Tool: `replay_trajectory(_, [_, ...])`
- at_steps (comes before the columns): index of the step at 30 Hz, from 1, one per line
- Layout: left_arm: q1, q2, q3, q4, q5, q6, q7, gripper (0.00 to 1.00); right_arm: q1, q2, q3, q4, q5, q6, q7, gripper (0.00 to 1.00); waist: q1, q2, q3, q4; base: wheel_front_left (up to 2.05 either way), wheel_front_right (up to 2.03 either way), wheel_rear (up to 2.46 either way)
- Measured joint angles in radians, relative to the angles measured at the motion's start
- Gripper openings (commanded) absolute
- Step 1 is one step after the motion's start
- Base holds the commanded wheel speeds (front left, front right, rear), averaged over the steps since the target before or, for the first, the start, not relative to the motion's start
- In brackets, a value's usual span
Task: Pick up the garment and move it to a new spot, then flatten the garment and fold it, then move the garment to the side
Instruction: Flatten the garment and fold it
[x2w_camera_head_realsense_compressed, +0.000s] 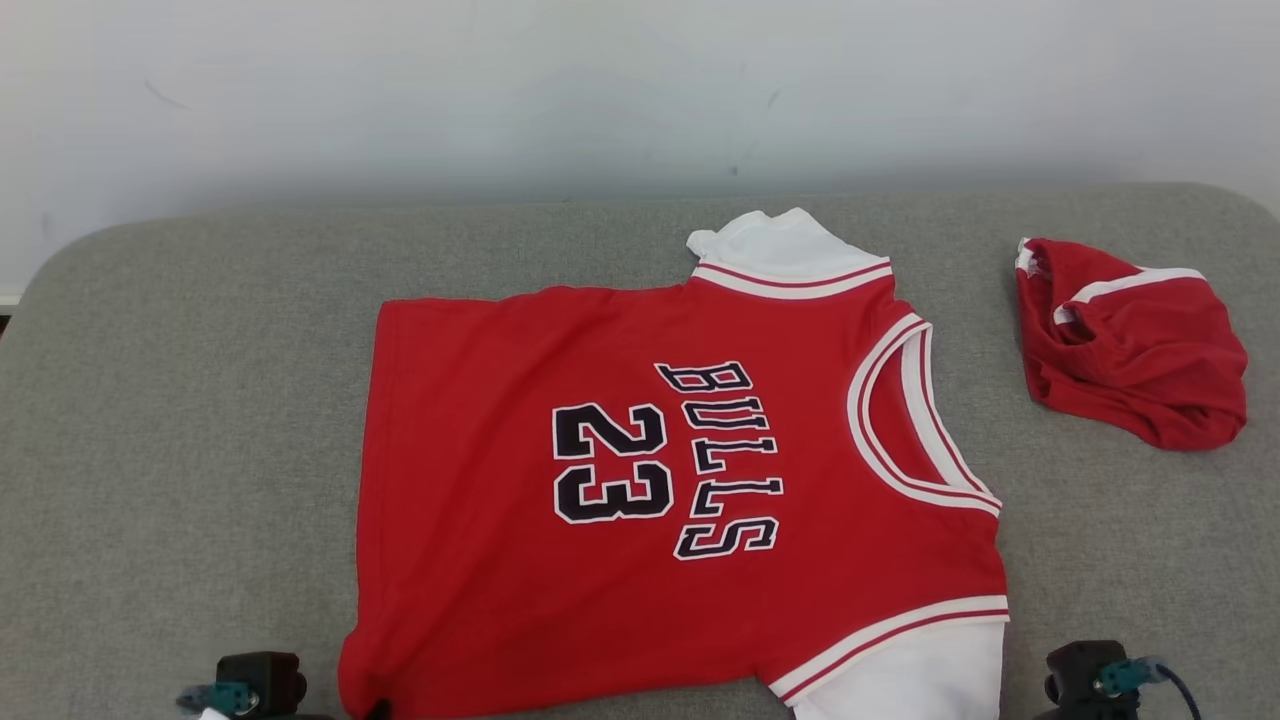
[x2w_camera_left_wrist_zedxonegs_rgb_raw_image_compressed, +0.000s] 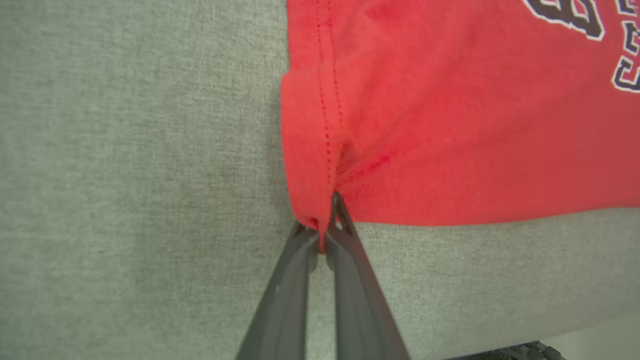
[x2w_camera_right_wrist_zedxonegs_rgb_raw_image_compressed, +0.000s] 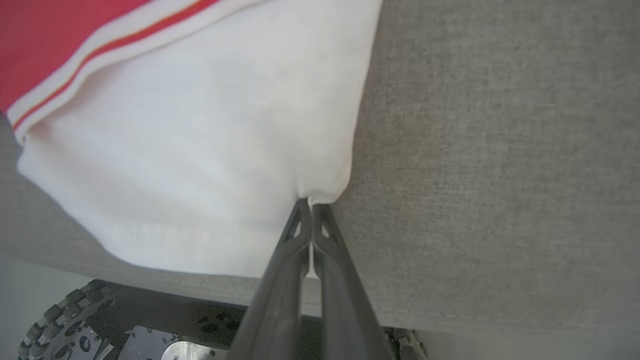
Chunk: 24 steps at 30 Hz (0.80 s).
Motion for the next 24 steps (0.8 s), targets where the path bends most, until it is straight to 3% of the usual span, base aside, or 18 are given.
replay_trajectory(13, [0.002, 0.008, 0.027, -0.073, -0.035, -0.016, -0.043, 0.00, 0.003, -0.005, -0.140, -0.125, 0.138, 0.071, -0.092, 0.00, 0.0000, 0.0001, -0.030, 0.001, 0.00, 0.00, 0.00])
replay_trajectory(24, [0.005, 0.015, 0.028, -0.136, -0.037, -0.025, -0.046, 0.00, 0.018, -0.010, -0.188, -0.192, 0.207, 0.101, -0.102, 0.00, 0.0000, 0.0001, -0.044, -0.001, 0.00, 0.00, 0.00])
